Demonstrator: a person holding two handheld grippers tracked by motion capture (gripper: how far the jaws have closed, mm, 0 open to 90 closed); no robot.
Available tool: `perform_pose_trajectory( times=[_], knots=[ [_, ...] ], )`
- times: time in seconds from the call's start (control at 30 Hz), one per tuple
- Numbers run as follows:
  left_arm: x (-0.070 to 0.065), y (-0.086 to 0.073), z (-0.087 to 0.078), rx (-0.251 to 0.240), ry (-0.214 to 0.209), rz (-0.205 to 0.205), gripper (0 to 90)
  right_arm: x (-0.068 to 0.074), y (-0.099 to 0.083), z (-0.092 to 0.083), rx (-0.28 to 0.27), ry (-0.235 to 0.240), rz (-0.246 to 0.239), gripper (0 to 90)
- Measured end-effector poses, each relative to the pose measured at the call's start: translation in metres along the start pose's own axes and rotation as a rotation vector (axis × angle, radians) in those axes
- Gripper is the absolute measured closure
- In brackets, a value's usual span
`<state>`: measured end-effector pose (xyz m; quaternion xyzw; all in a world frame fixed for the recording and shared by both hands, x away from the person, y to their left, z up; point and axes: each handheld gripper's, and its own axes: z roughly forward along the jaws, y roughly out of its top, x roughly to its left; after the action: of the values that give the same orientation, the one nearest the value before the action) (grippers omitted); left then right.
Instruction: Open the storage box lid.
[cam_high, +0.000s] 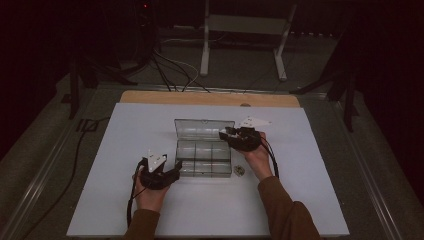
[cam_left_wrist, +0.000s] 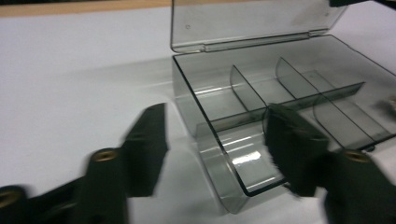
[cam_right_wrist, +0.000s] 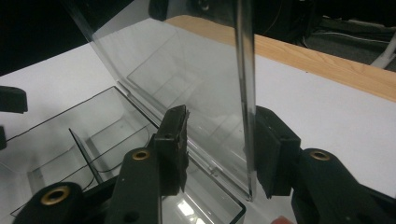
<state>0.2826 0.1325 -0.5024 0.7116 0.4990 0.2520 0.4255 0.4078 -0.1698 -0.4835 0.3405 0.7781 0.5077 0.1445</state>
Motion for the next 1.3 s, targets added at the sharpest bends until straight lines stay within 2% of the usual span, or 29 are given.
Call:
perform_pose_trajectory(
  times=[0.07,0.1,0.2,0.23,0.27,0.3,0.37,0.43,0.57,0.67,0.73,0.93,1.03,1.17,1.3],
  knots=[
    [-0.002,-0.001,0.001,0.005,0.013,0.0,53.5,-0.001,0.0,0.0,0.001,0.0,0.001,58.1],
    [-0.001,-0.001,0.002,0.009,-0.004,-0.008,54.8,-0.001,0.0,0.001,0.001,0.0,0.002,58.4],
    [-0.001,-0.003,0.007,0.034,-0.002,-0.021,61.0,-0.002,0.0,0.001,0.003,0.0,0.003,58.7],
    [0.0,-0.003,0.008,0.039,-0.015,-0.029,62.4,-0.002,0.0,0.002,0.006,-0.003,0.004,58.9],
    [0.0,-0.004,0.009,0.045,-0.014,-0.03,64.2,-0.003,0.0,0.002,0.01,-0.005,0.003,59.1],
    [-0.001,-0.004,0.01,0.052,0.005,-0.027,66.1,-0.003,-0.001,0.003,0.015,-0.006,0.005,59.1],
    [0.0,-0.006,0.013,0.061,-0.022,-0.053,68.4,-0.004,-0.002,0.004,0.023,-0.011,0.004,59.0],
    [-0.002,-0.007,0.016,0.08,-0.016,-0.036,69.9,-0.005,-0.004,0.006,0.03,-0.013,0.008,59.0],
    [-0.002,-0.007,0.018,0.085,-0.02,-0.056,71.7,-0.006,-0.004,0.007,0.03,-0.021,0.014,59.0],
    [0.0,-0.007,0.019,0.092,-0.038,-0.087,73.4,-0.008,-0.005,0.008,0.03,-0.026,0.026,58.7],
    [-0.001,-0.007,0.019,0.093,-0.031,-0.085,74.5,-0.009,-0.005,0.009,0.025,-0.019,0.044,58.7],
    [-0.003,-0.007,0.019,0.096,-0.021,-0.092,75.4,-0.01,-0.005,0.012,0.03,-0.03,0.05,58.4],
    [-0.002,-0.007,0.02,0.104,-0.029,-0.12,75.5,-0.01,-0.005,0.014,0.037,-0.051,0.057,59.9],
    [-0.002,-0.007,0.02,0.105,-0.029,-0.124,75.5,-0.01,-0.005,0.016,0.049,-0.075,0.065,62.1],
    [-0.002,-0.007,0.02,0.104,-0.028,-0.125,75.5,-0.011,-0.007,0.018,0.053,-0.078,0.082,61.4]
  ],
)
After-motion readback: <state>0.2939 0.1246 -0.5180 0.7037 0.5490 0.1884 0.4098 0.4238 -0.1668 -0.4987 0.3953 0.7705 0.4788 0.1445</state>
